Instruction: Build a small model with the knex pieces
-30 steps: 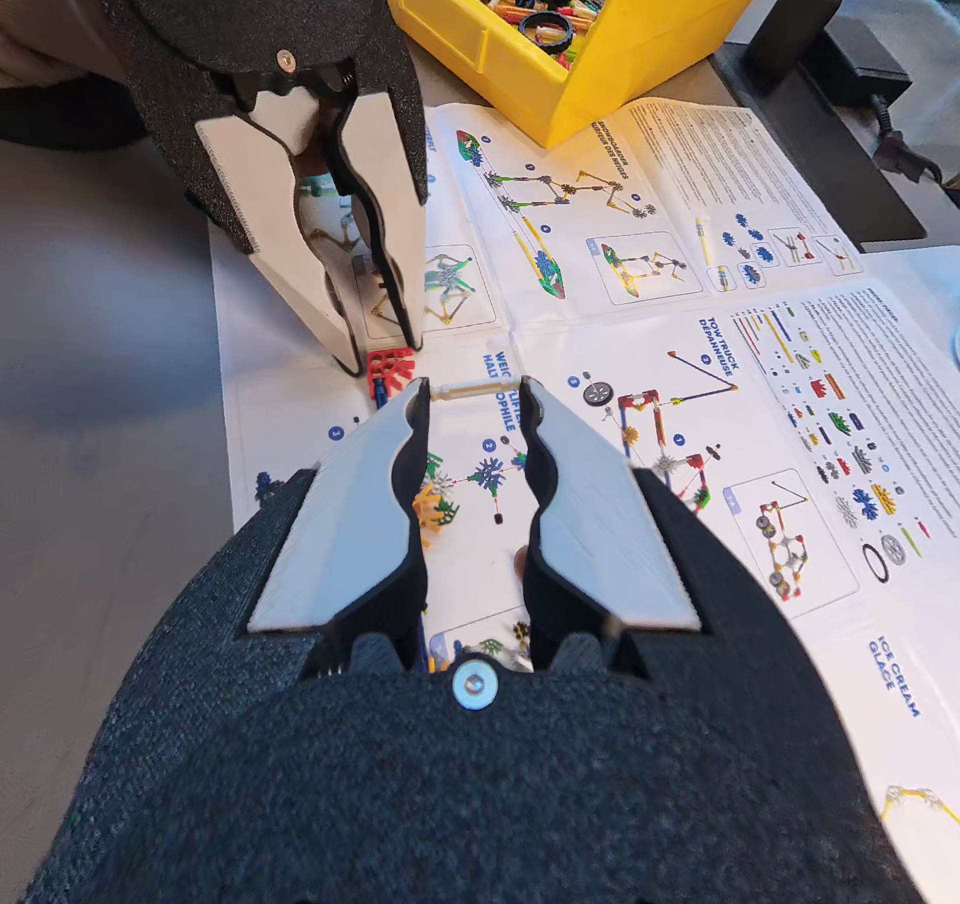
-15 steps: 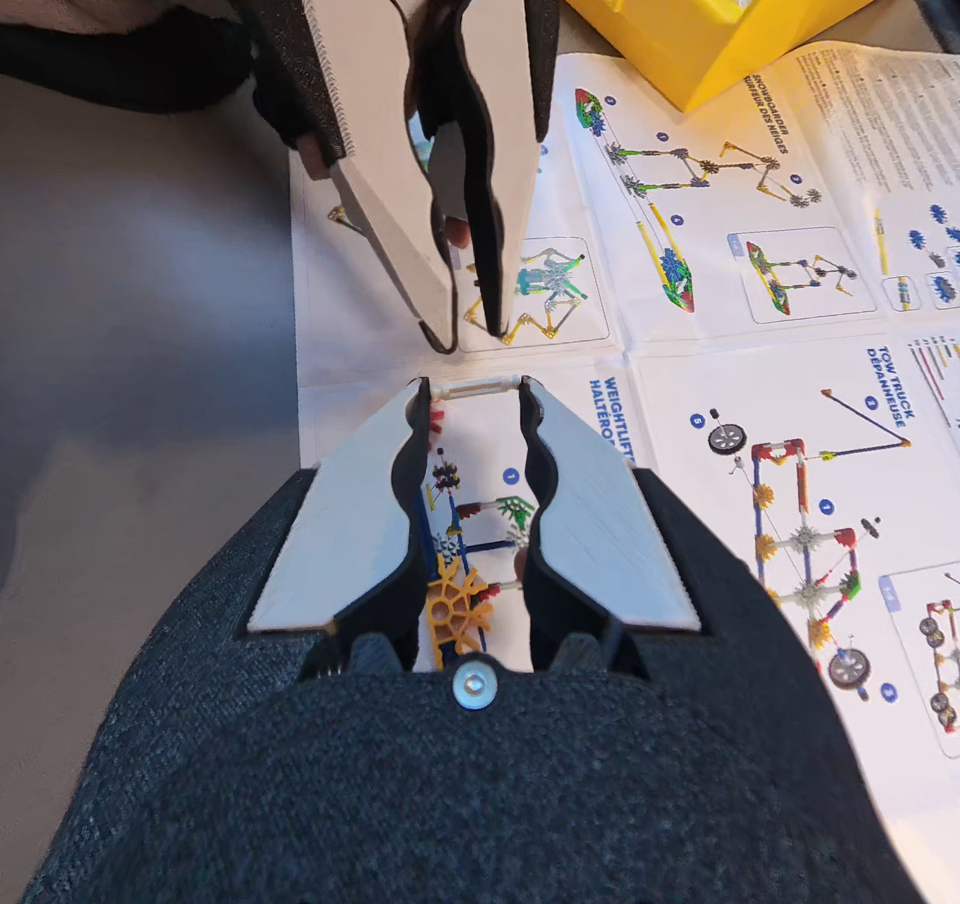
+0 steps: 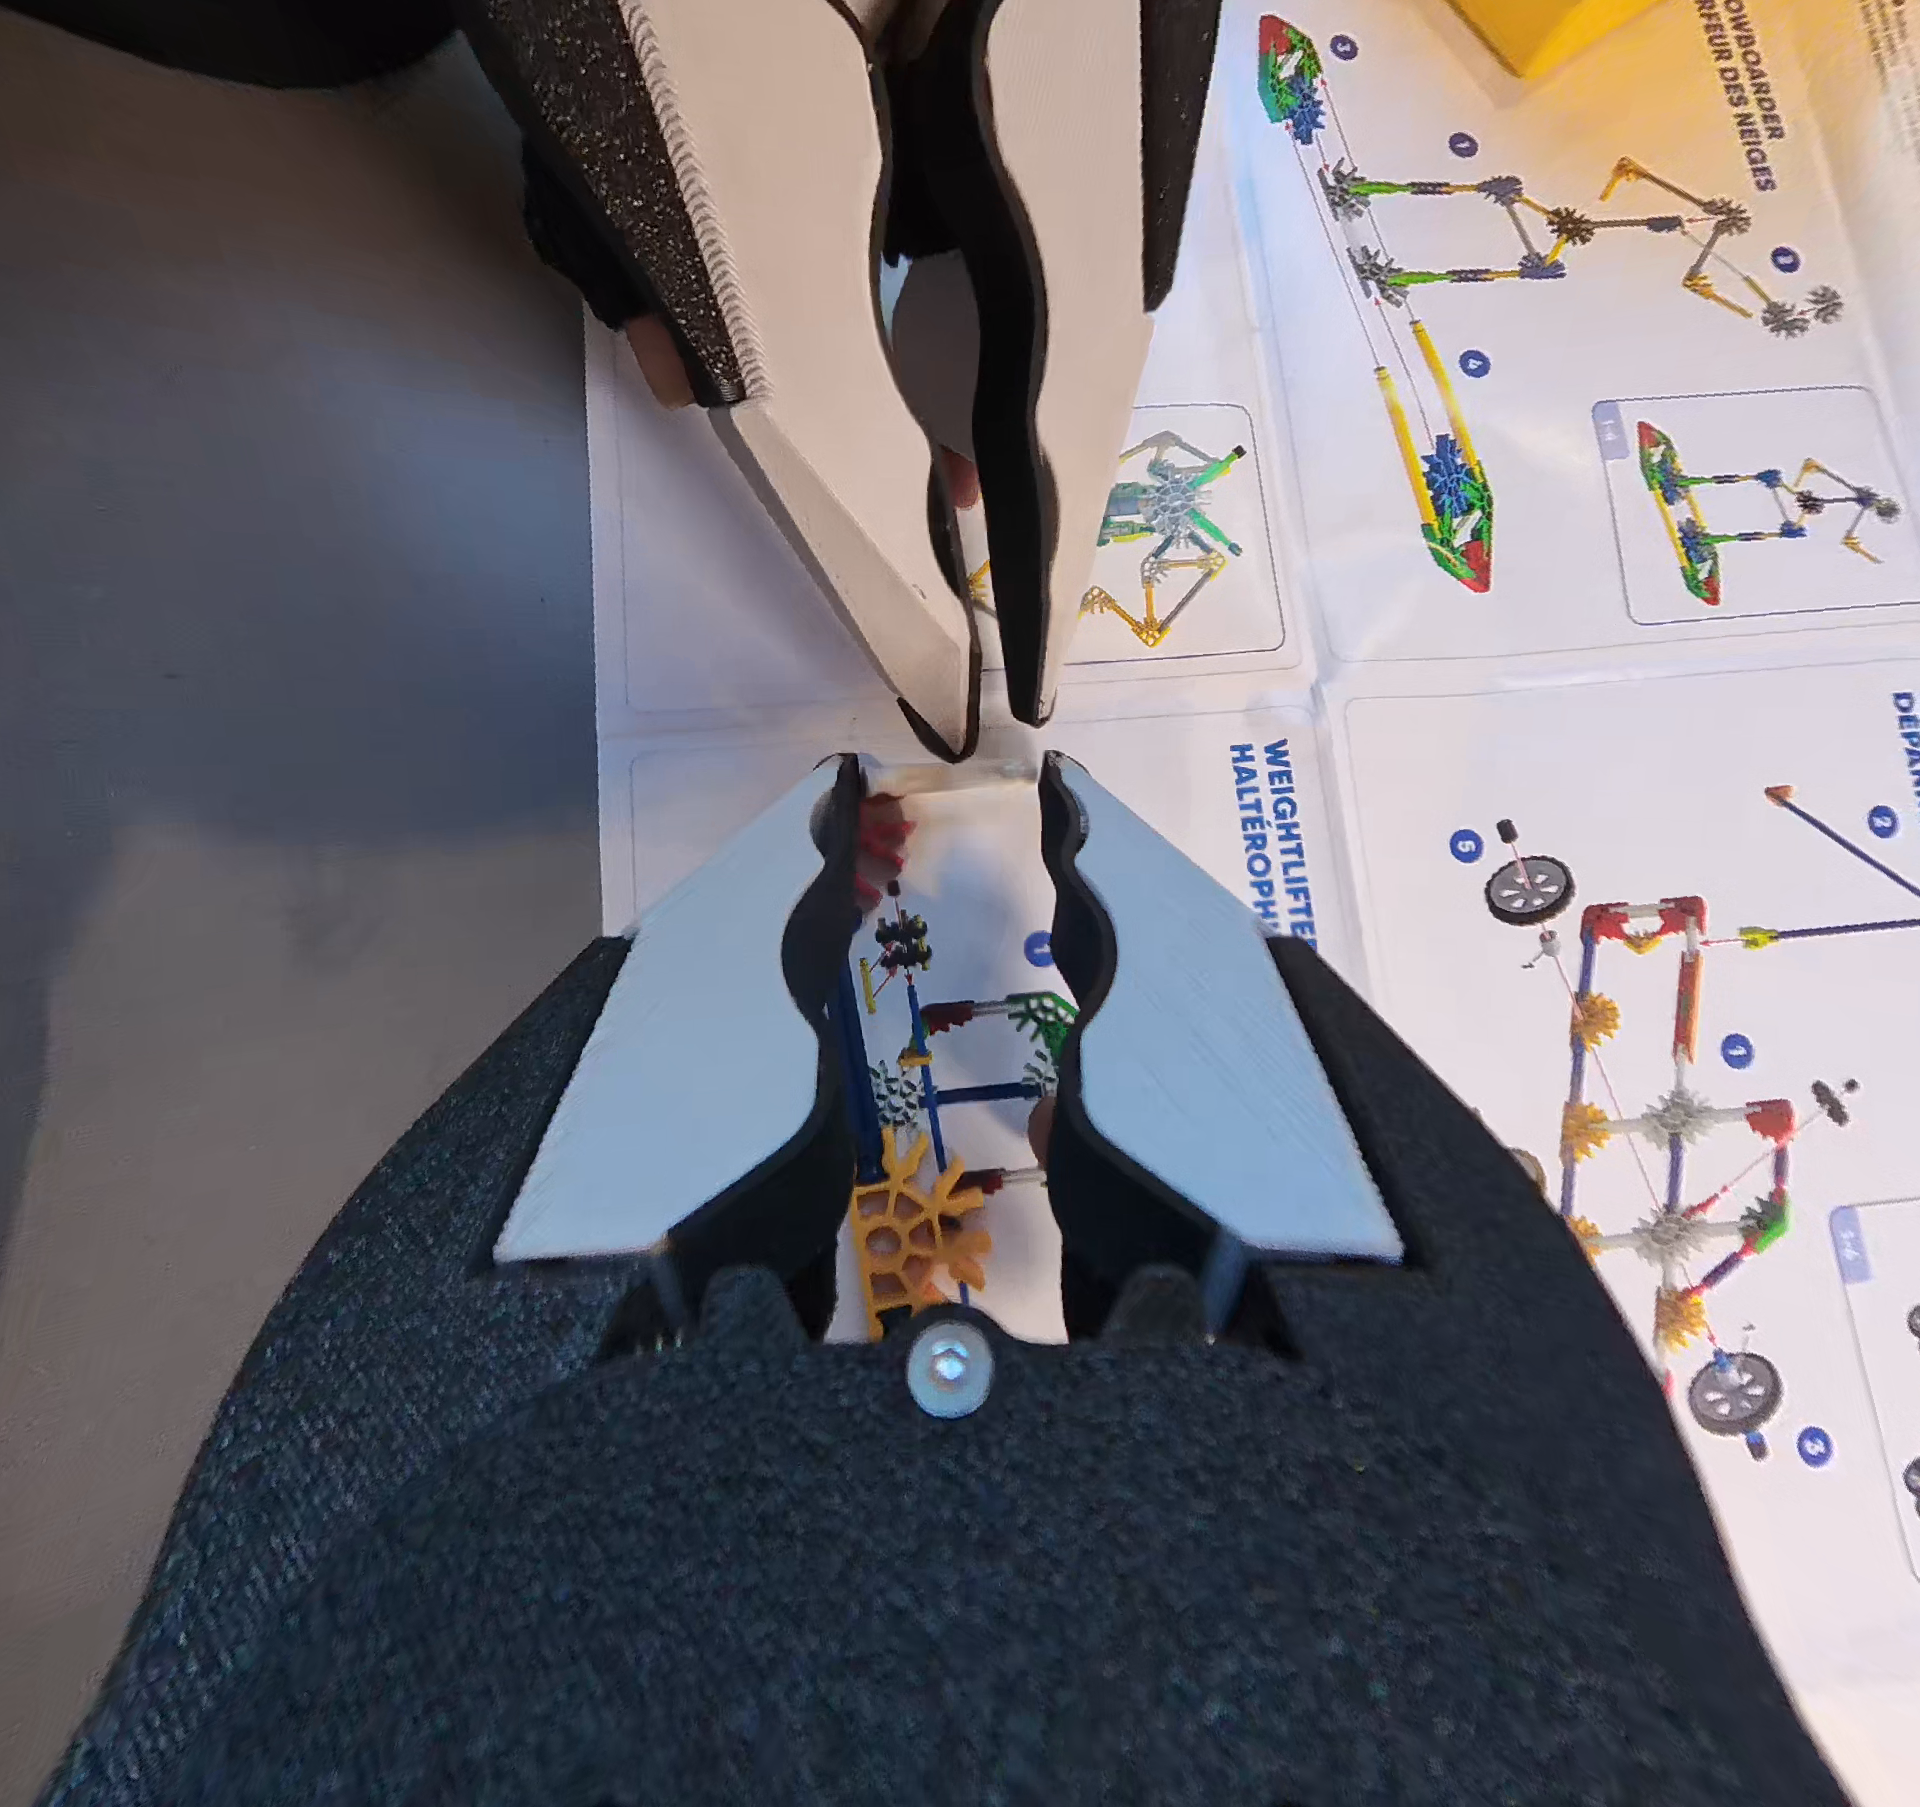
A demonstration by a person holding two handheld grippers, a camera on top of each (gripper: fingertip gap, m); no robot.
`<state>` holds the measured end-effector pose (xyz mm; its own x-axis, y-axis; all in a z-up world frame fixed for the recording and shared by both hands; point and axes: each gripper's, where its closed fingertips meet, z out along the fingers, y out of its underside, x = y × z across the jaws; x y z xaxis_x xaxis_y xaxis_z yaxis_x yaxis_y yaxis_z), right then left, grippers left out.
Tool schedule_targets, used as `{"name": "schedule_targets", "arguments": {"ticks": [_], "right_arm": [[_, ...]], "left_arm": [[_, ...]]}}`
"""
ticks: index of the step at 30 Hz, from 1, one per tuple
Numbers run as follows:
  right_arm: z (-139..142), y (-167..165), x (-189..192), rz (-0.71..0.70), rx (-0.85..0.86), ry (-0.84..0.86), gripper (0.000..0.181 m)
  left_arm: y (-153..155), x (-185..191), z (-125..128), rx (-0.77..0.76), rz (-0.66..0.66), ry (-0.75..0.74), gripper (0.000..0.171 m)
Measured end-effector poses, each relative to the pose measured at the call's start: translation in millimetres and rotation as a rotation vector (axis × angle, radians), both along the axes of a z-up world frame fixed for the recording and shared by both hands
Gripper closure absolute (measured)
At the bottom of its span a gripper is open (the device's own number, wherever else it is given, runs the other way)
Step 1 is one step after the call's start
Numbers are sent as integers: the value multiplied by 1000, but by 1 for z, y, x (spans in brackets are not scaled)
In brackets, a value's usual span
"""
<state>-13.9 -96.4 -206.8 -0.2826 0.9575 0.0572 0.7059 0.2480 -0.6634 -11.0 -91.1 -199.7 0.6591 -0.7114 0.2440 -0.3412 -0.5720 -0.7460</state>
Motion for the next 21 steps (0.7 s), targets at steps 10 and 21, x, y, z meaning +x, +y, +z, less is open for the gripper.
{"name": "schedule_targets", "arguments": {"ticks": [10, 21], "right_arm": [[10, 4, 8, -15, -33, 27, 145], [50, 39, 87, -209, -74, 226, 145]], "left_arm": [[1, -5, -1, 48, -17, 72, 161], [-13, -10, 4, 179, -270, 201, 127]]}}
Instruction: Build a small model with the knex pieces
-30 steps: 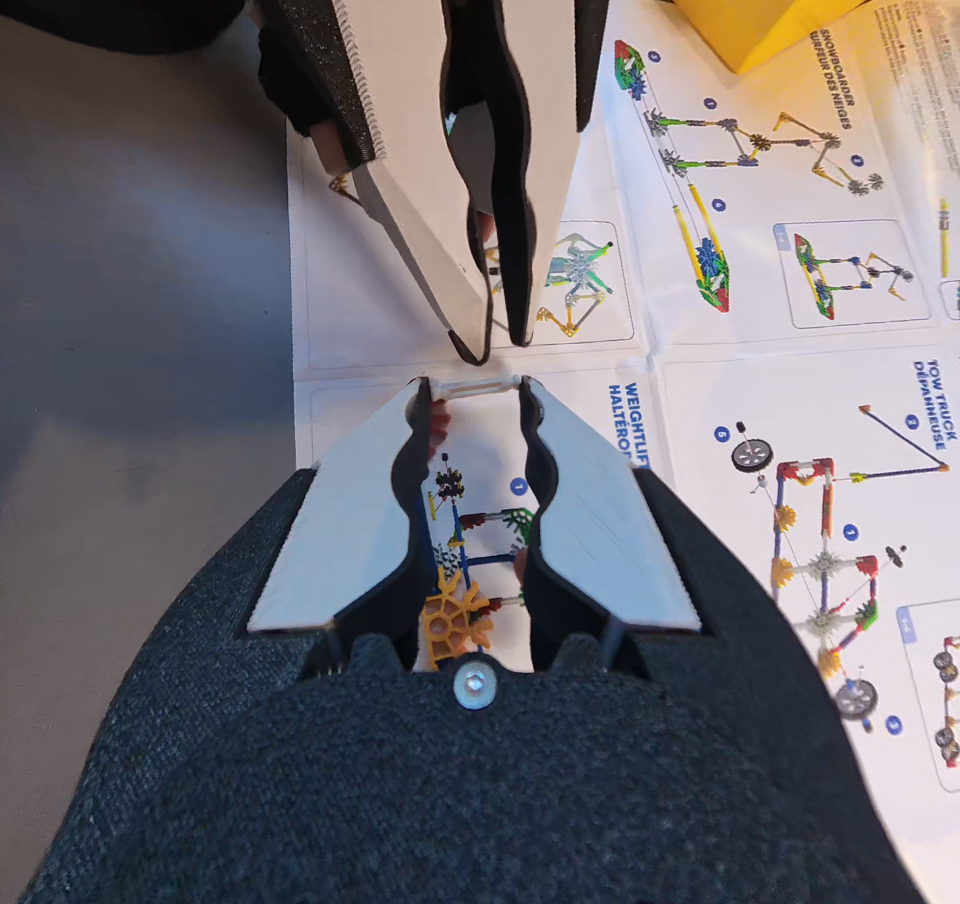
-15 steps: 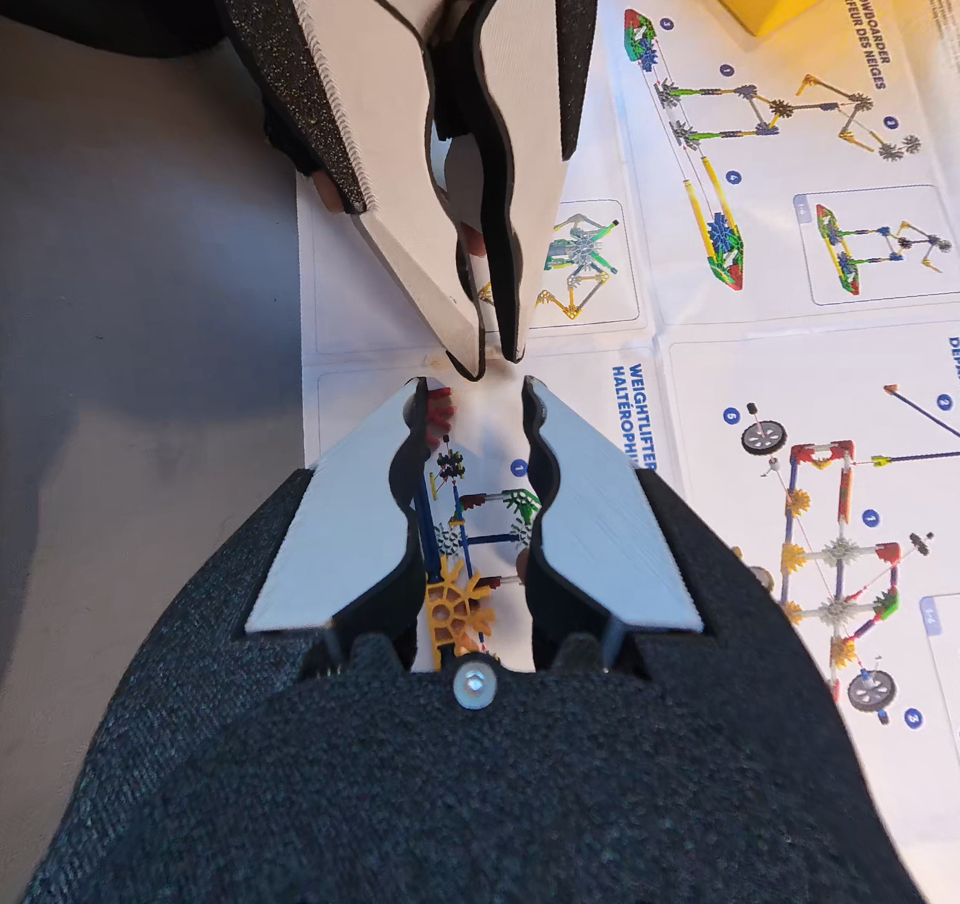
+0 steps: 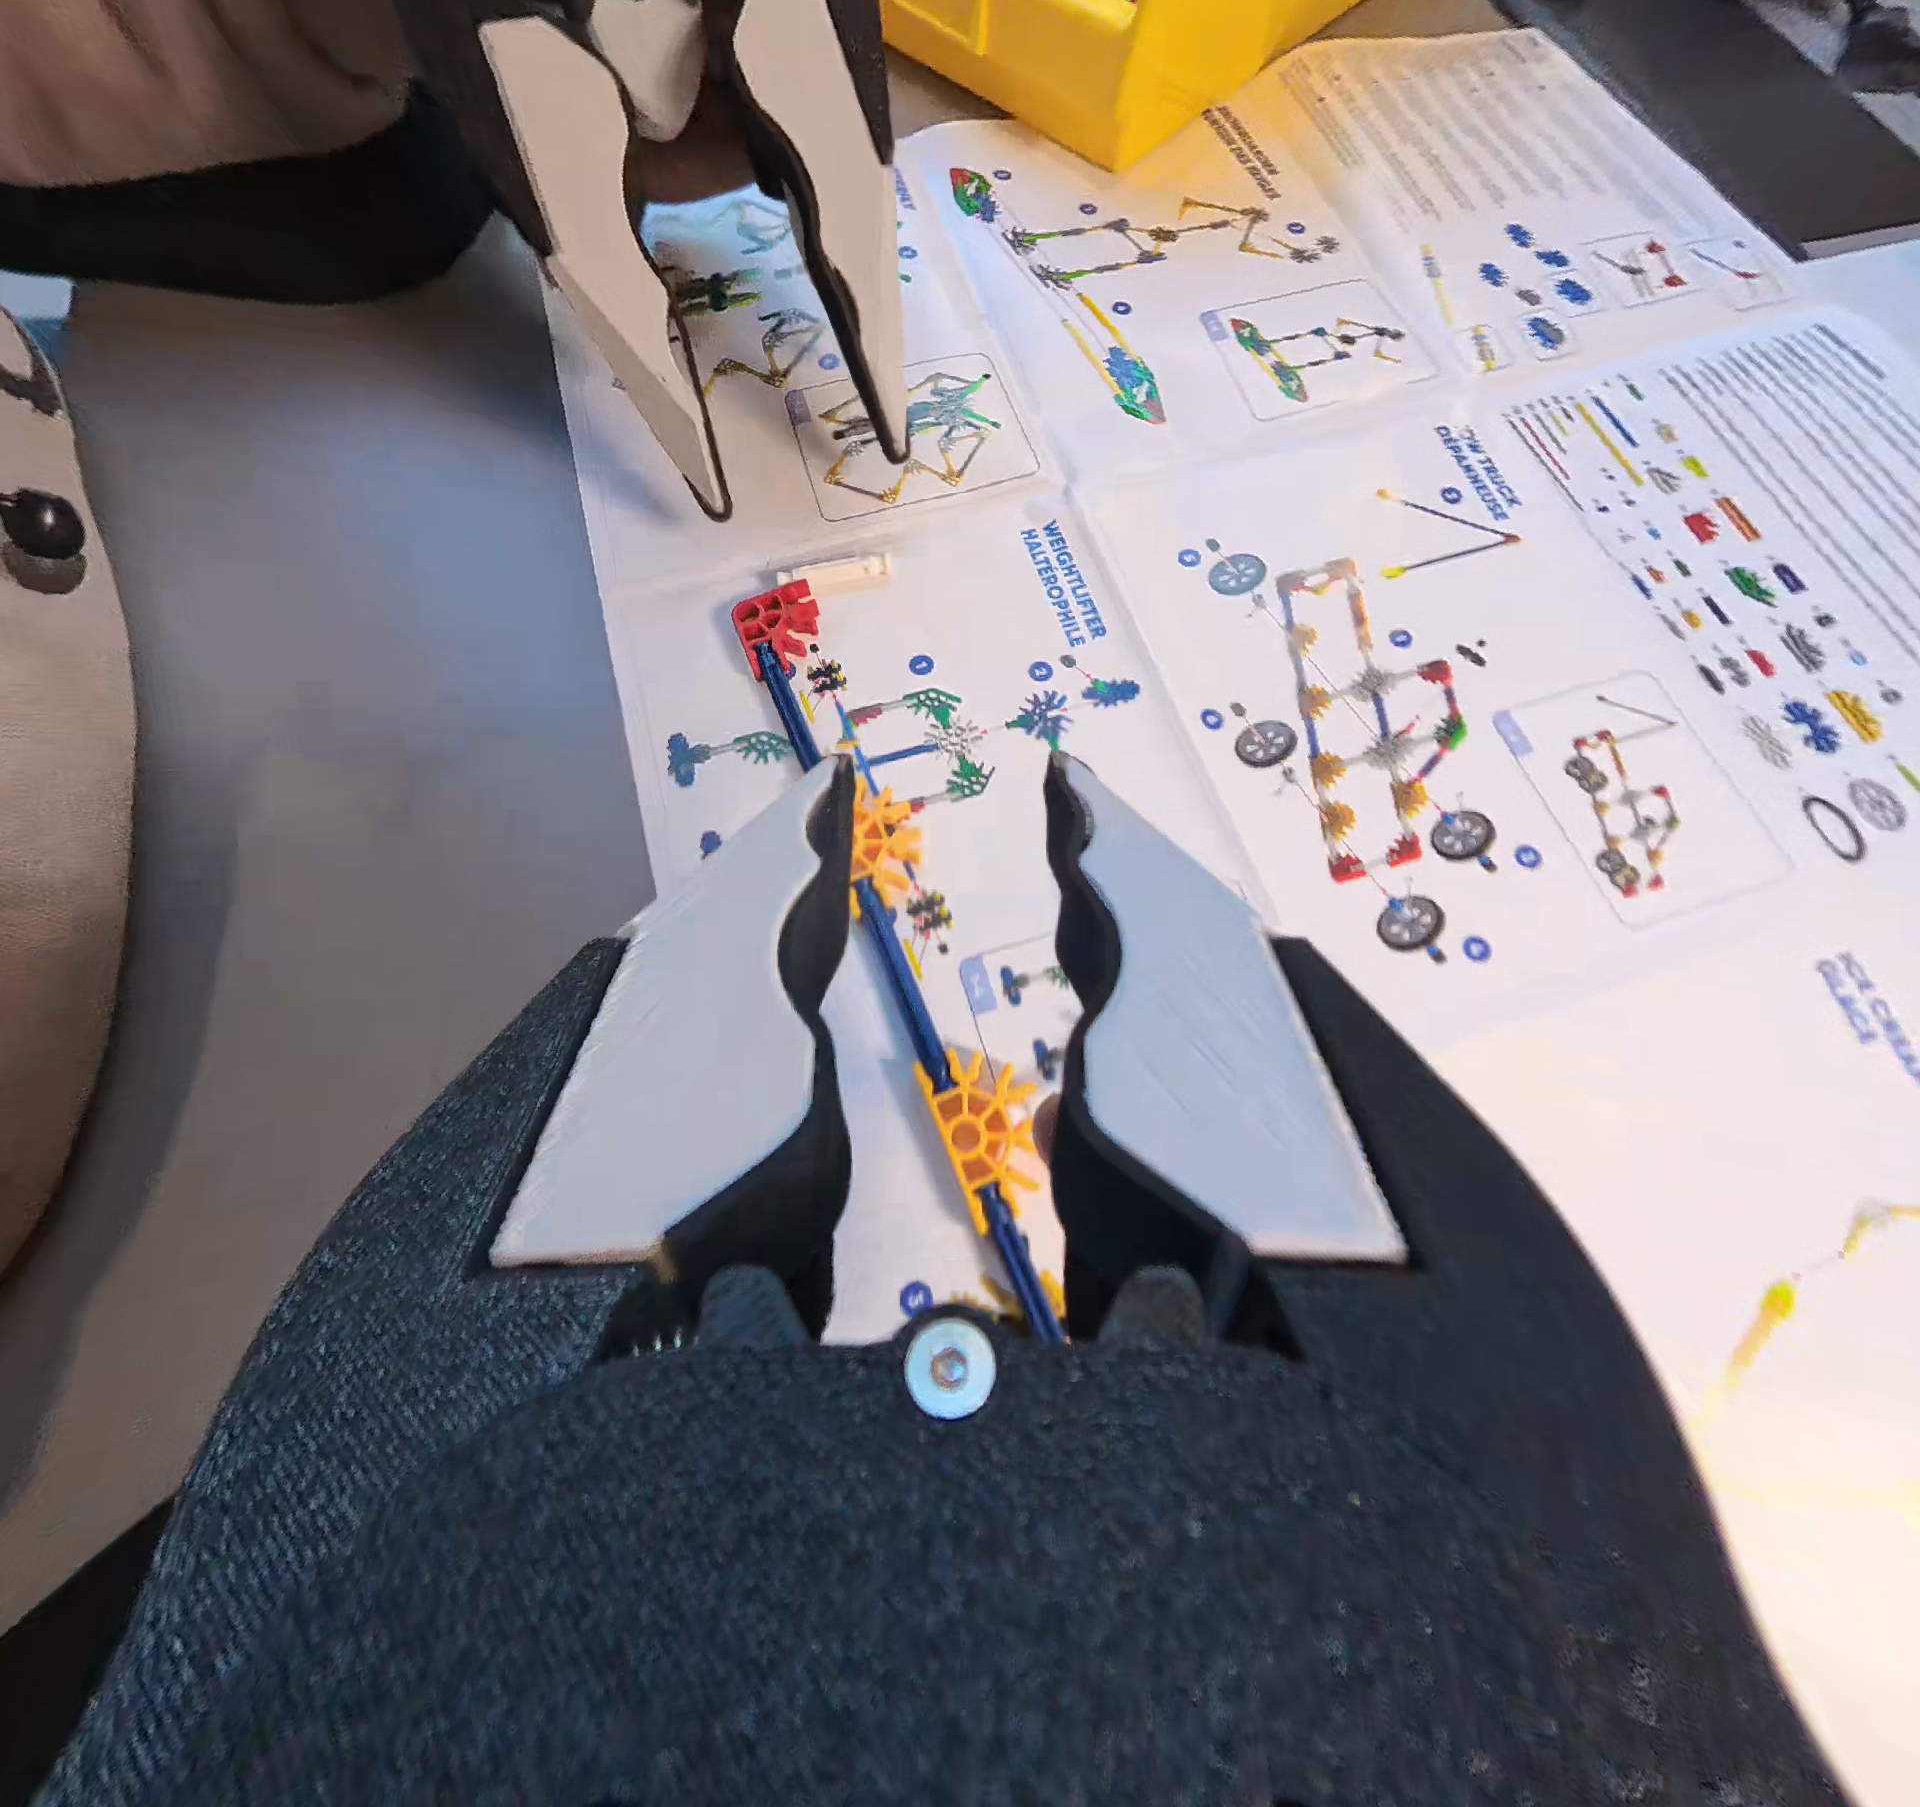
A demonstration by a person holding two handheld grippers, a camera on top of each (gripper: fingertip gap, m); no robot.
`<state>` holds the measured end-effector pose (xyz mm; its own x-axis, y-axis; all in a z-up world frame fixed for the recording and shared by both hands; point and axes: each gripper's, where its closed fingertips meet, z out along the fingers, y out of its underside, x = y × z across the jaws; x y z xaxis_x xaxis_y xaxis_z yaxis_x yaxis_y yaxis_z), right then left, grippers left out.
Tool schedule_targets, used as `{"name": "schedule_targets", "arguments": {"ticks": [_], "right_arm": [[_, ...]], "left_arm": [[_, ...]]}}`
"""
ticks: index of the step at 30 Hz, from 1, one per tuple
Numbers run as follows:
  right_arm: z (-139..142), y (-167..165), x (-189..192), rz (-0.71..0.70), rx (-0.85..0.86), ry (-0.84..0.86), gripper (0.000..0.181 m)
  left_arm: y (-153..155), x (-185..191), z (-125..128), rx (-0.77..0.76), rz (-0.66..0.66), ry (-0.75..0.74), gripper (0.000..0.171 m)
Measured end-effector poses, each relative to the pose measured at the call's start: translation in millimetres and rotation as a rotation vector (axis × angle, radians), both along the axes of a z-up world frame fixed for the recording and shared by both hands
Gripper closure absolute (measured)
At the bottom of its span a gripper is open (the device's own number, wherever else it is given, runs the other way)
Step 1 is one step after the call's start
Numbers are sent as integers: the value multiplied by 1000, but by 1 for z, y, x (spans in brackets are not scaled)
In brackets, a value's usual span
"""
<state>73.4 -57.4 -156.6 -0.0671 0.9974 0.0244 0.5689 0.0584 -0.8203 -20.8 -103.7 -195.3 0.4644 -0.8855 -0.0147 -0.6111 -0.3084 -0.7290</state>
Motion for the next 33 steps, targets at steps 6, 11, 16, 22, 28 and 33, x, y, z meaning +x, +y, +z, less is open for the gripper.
{"name": "schedule_targets", "arguments": {"ticks": [6, 11, 16, 22, 28, 33], "right_arm": [[3, 9, 32, -119, -54, 100, 147], [3, 12, 39, -127, -60, 124, 147], [-7, 11, 48, -98, -41, 61, 147], [-14, 19, 60, -126, 2, 9, 147], [-17, 17, 59, -120, 1, 4, 147], [-17, 16, 59, -120, -2, 4, 147]], "left_arm": [[5, 11, -16, -32, -124, 70, 126], [4, 16, -17, -43, -156, 76, 140], [11, 11, -10, -36, -64, 39, 140], [12, 24, -3, -113, 65, -68, 140], [8, 23, -13, -137, 66, -38, 140], [9, 22, -12, -142, 63, -47, 140]]}}
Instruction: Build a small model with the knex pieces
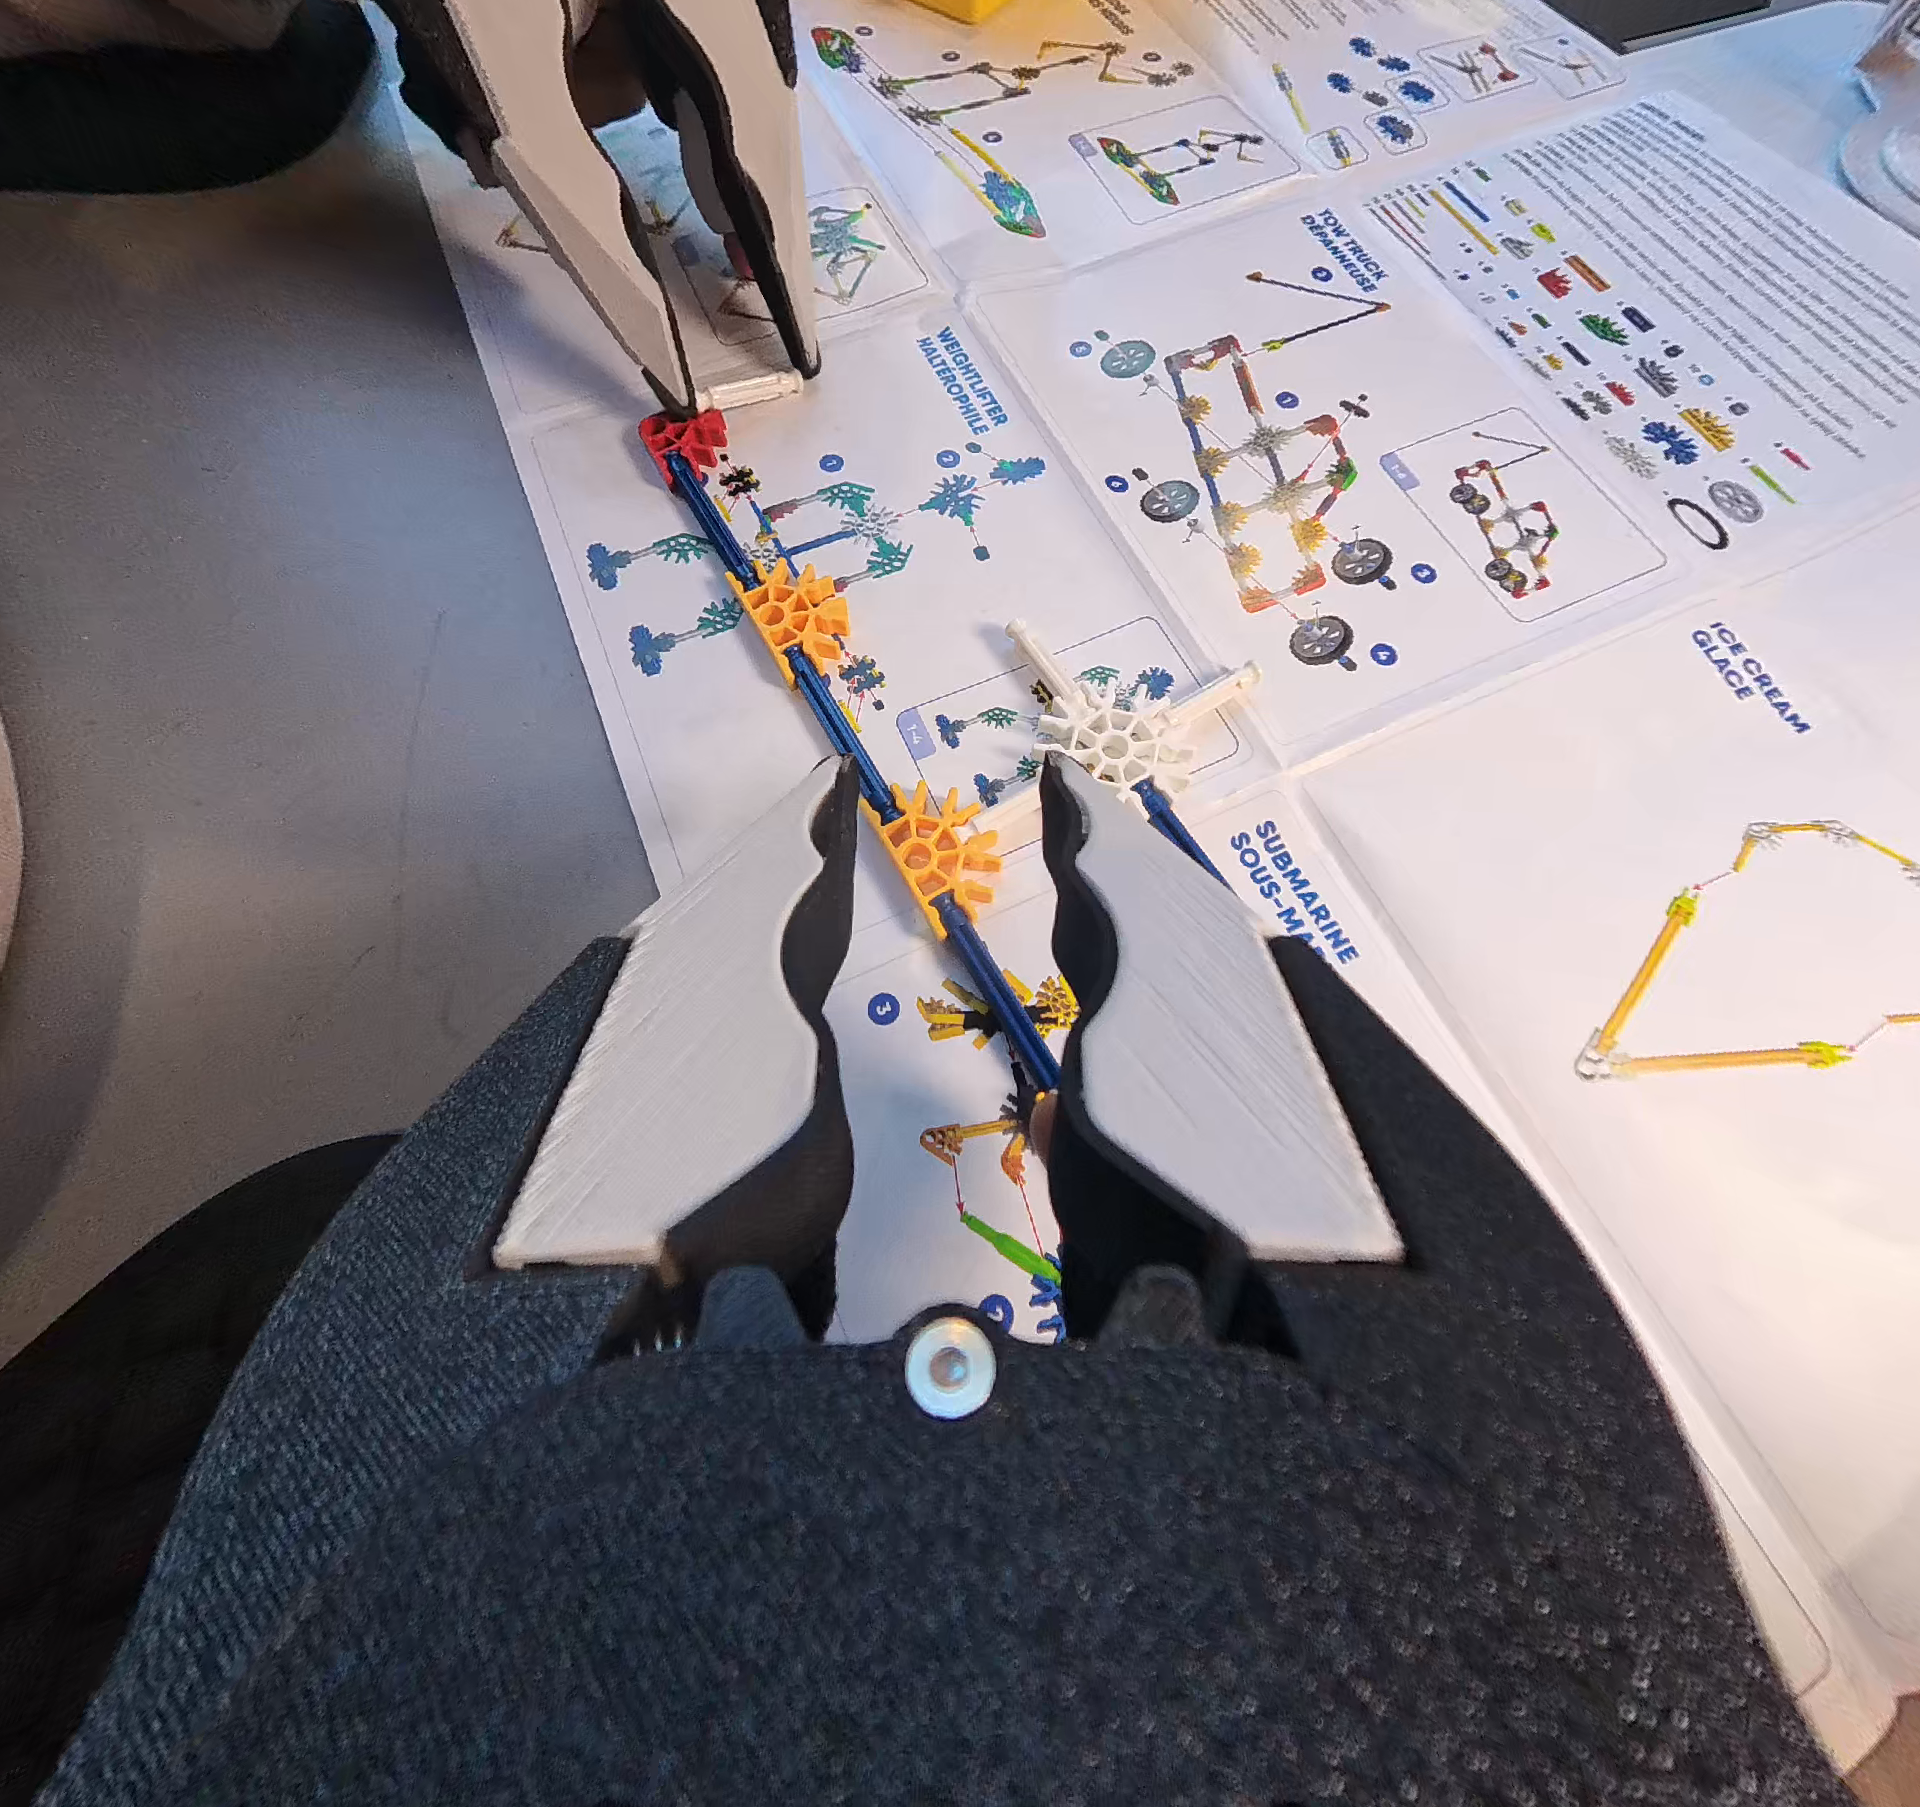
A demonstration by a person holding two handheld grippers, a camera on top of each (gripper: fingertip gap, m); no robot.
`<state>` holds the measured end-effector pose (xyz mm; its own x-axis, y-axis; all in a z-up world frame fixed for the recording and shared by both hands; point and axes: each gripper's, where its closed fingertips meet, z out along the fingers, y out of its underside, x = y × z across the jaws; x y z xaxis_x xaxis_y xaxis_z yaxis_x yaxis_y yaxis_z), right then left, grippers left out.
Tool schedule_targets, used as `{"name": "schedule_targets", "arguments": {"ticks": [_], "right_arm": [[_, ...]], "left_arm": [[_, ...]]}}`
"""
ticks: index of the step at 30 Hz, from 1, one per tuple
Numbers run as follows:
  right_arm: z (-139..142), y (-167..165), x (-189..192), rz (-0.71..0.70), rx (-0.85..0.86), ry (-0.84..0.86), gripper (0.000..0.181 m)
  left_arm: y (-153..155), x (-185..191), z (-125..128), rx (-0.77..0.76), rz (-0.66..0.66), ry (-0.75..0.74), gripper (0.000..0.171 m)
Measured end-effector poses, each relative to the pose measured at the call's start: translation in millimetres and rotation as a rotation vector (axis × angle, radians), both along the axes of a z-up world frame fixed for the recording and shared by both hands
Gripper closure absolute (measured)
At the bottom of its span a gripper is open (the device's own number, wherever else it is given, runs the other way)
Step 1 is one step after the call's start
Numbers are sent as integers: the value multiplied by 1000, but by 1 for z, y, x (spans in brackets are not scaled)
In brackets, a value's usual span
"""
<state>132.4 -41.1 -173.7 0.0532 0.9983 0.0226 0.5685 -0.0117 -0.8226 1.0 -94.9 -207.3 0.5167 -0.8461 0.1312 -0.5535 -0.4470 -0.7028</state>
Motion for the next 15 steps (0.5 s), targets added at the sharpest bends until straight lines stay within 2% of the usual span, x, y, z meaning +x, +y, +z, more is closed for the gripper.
{"name": "schedule_targets", "arguments": {"ticks": [5, 8, 10, 15], "right_arm": [[0, 0, 0, -2, -6, 4, 147], [-1, 0, 0, 1, -10, 3, 147], [-2, -1, 0, 3, -11, 0, 147], [-2, -1, 1, 1, -14, -1, 147]], "left_arm": [[4, -3, 12, -13, 13, -66, 141], [9, -4, 19, -34, 12, -100, 160], [6, -1, 18, -39, -30, -77, 171], [-6, 4, 7, -50, -136, 30, 171]]}}
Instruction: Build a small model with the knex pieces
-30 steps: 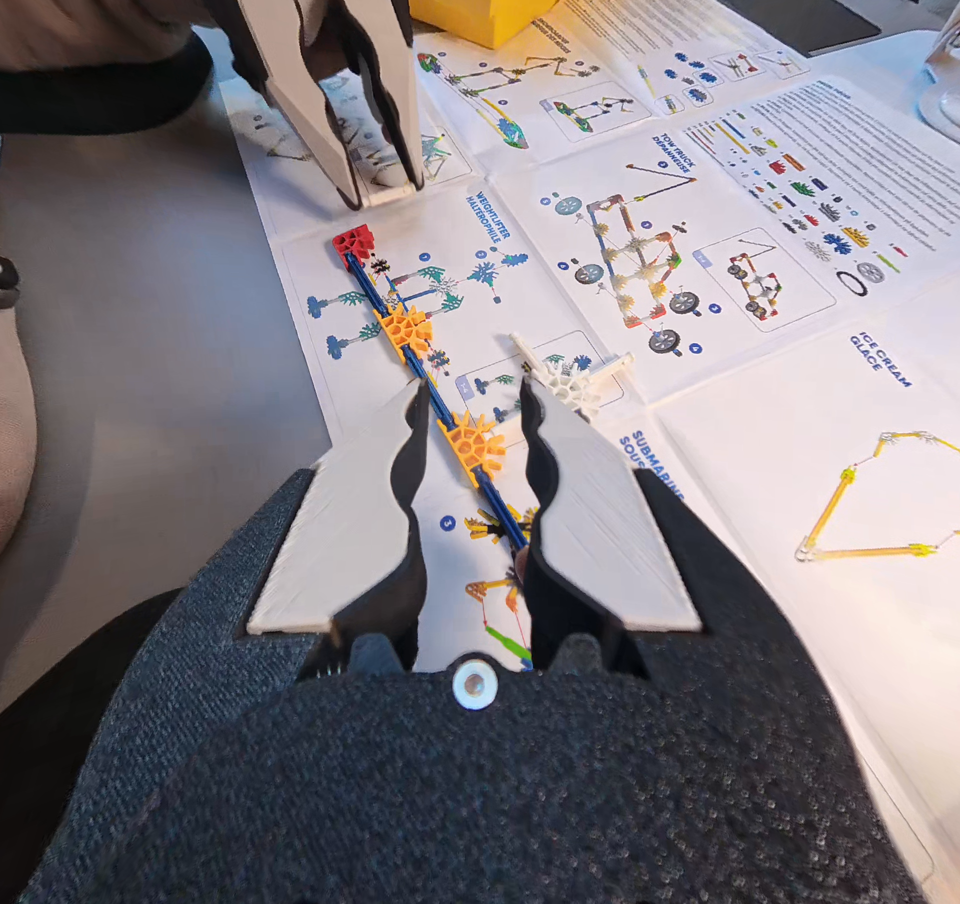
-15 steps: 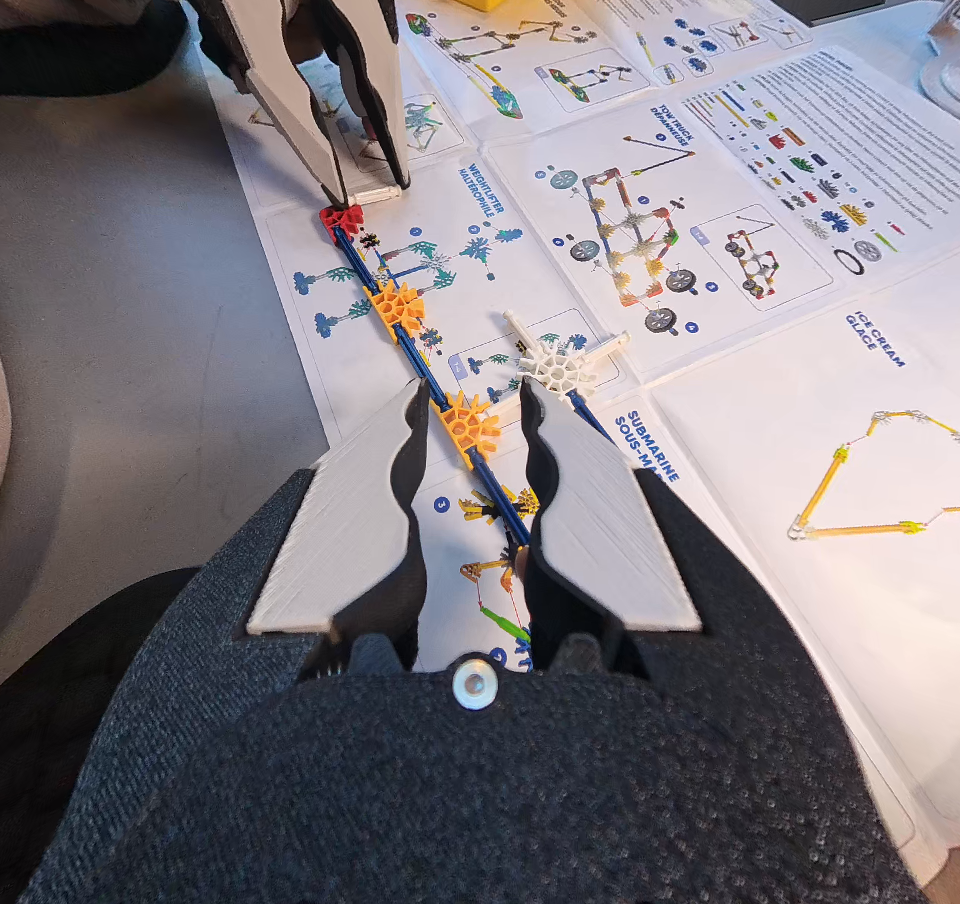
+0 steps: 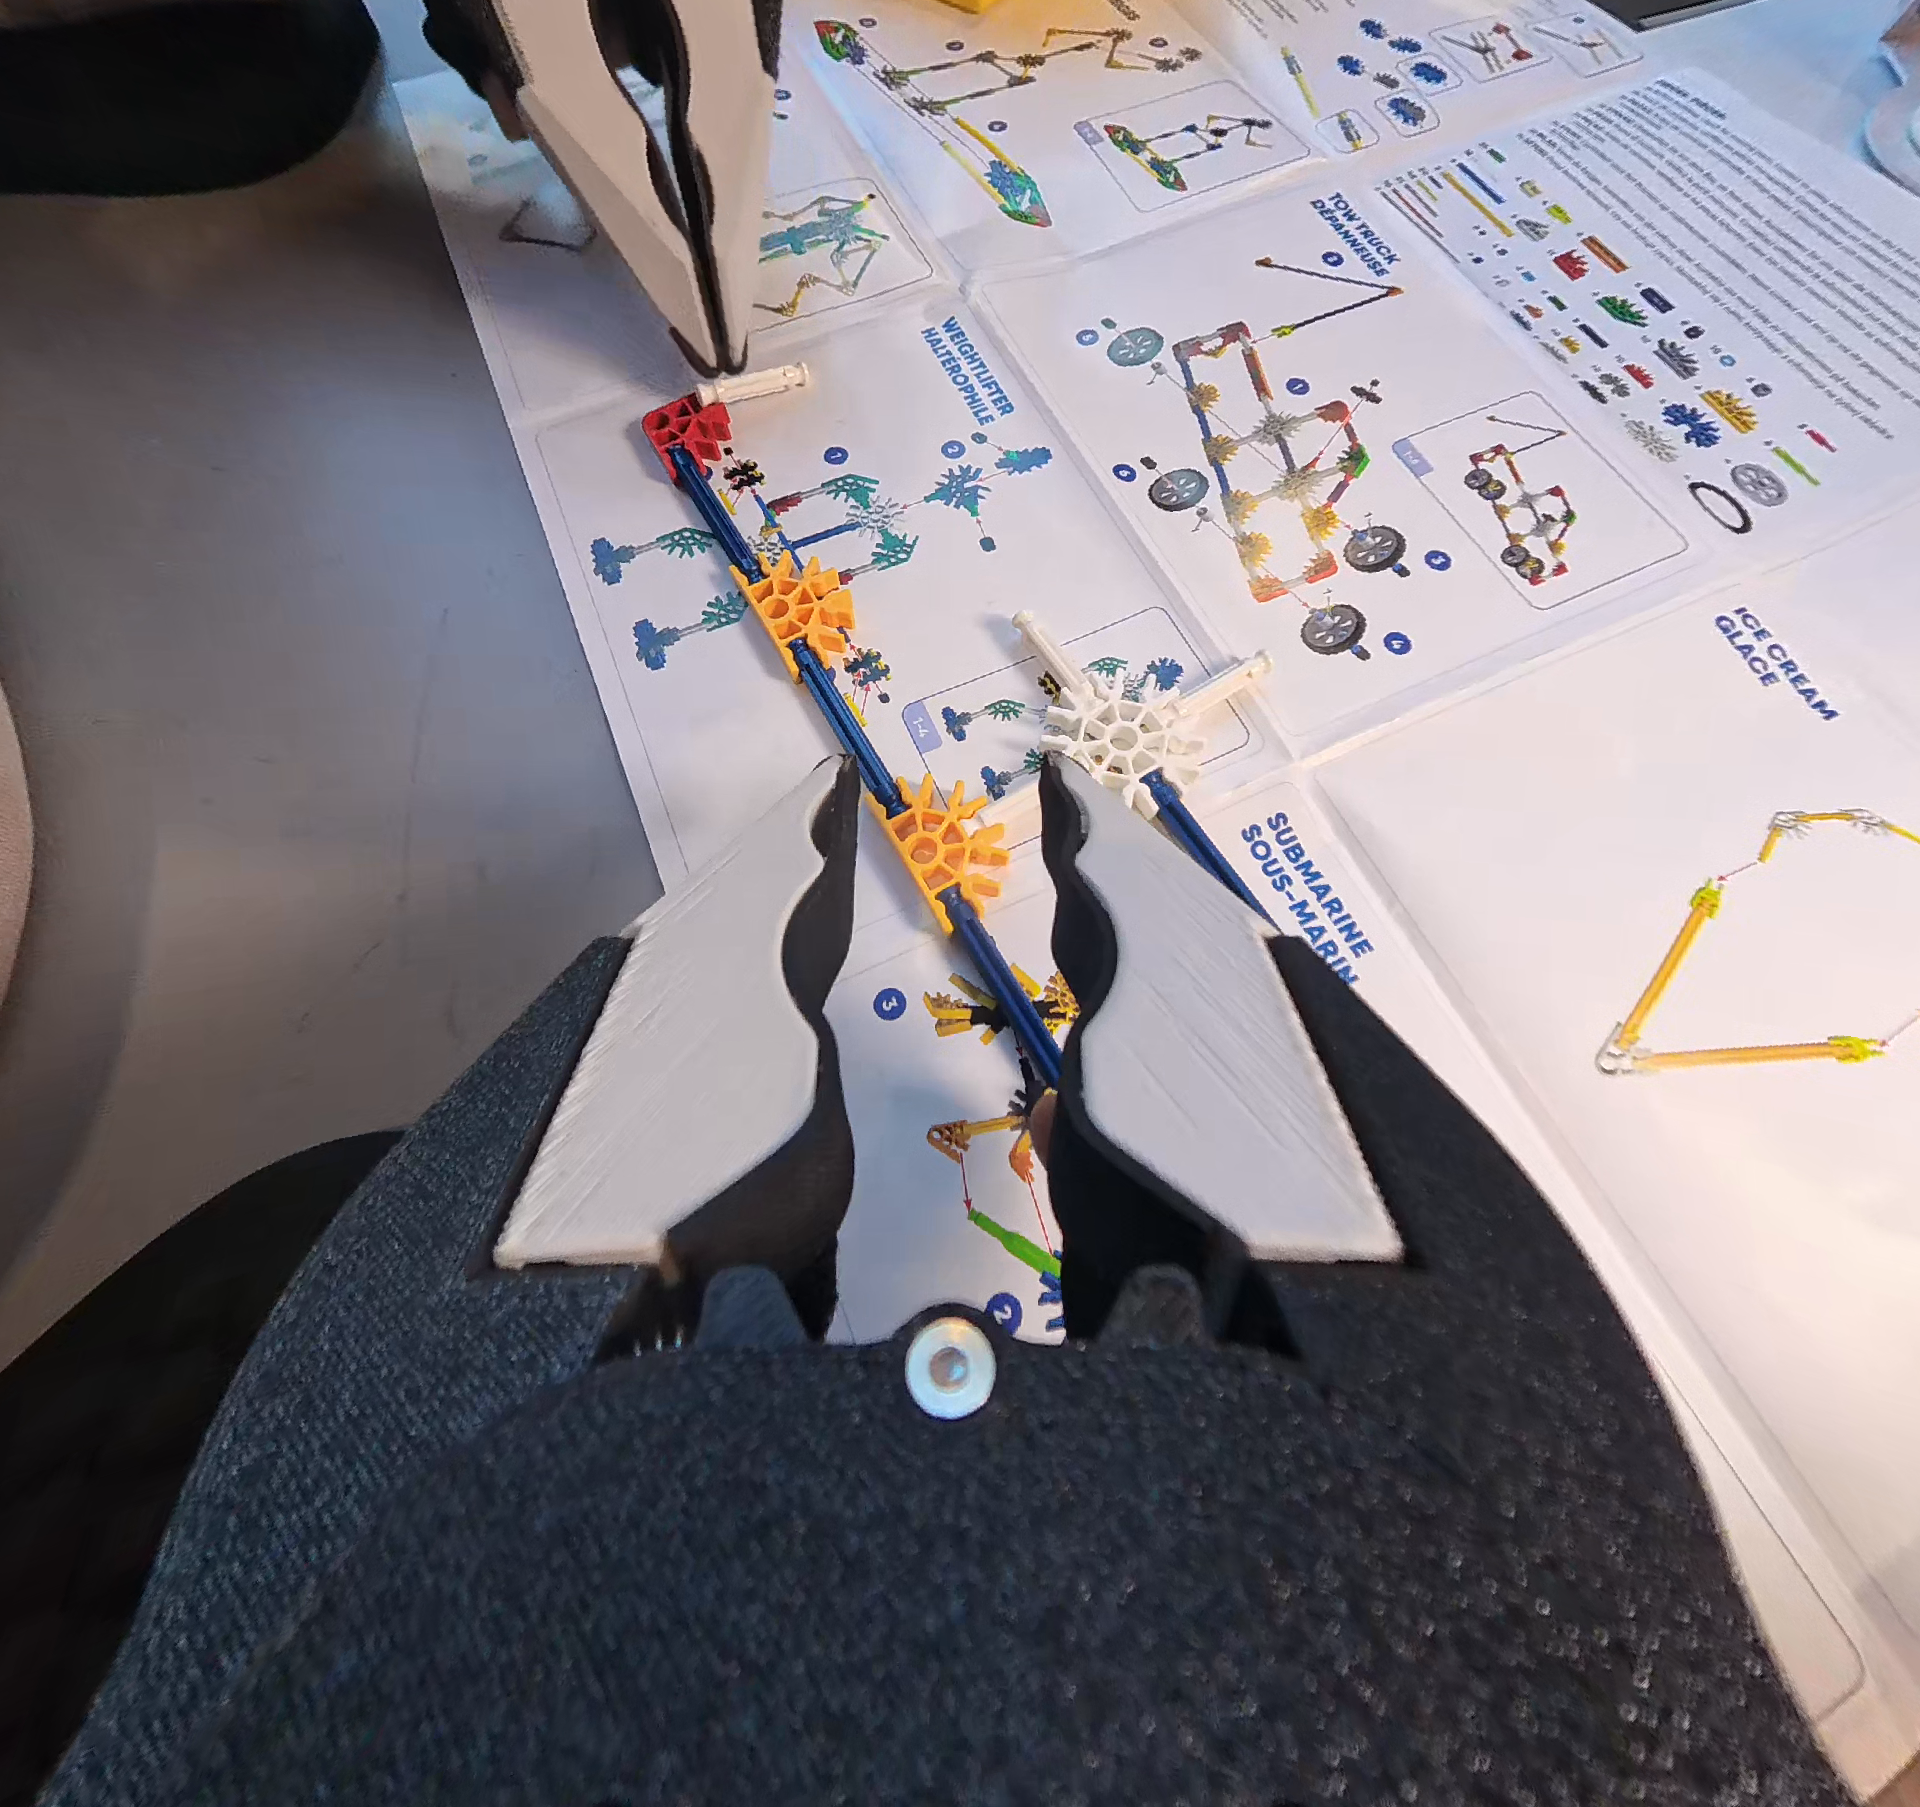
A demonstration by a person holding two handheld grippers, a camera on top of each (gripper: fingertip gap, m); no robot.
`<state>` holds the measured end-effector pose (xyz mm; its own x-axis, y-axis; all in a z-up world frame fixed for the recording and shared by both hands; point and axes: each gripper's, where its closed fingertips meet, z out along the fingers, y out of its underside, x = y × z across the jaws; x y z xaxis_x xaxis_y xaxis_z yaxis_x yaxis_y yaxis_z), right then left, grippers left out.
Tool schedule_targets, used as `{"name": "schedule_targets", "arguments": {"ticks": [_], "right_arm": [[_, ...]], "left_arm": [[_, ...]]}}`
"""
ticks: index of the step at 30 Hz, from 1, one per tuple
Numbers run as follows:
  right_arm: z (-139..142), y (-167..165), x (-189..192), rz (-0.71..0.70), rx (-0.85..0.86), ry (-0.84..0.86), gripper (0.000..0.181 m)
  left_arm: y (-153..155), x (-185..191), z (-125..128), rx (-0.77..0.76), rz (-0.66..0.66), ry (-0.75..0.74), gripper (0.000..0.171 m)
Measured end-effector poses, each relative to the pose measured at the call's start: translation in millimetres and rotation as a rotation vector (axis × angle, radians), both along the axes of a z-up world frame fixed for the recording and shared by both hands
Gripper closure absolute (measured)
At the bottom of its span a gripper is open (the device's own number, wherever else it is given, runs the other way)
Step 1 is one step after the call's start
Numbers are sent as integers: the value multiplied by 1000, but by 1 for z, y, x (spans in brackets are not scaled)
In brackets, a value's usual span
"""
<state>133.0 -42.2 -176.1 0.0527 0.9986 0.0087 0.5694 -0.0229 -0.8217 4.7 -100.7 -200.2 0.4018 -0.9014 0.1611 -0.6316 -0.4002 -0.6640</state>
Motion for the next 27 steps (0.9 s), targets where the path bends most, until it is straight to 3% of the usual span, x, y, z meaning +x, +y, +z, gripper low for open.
{"name": "schedule_targets", "arguments": {"ticks": [14, 20, 23, 27], "right_arm": [[-5, -1, -1, 5, -9, -12, 147], [-4, -2, -1, 11, -9, -11, 147], [-2, -2, 0, 8, -8, -2, 147], [-1, -1, 2, 9, -7, 4, 147]], "left_arm": [[-6, -2, -5, 74, -122, 240, 171], [-1, -2, 0, 20, -165, 344, 171], [1, 3, 11, -31, -150, 307, 171], [-2, 3, 4, -80, -148, 331, 171]]}}
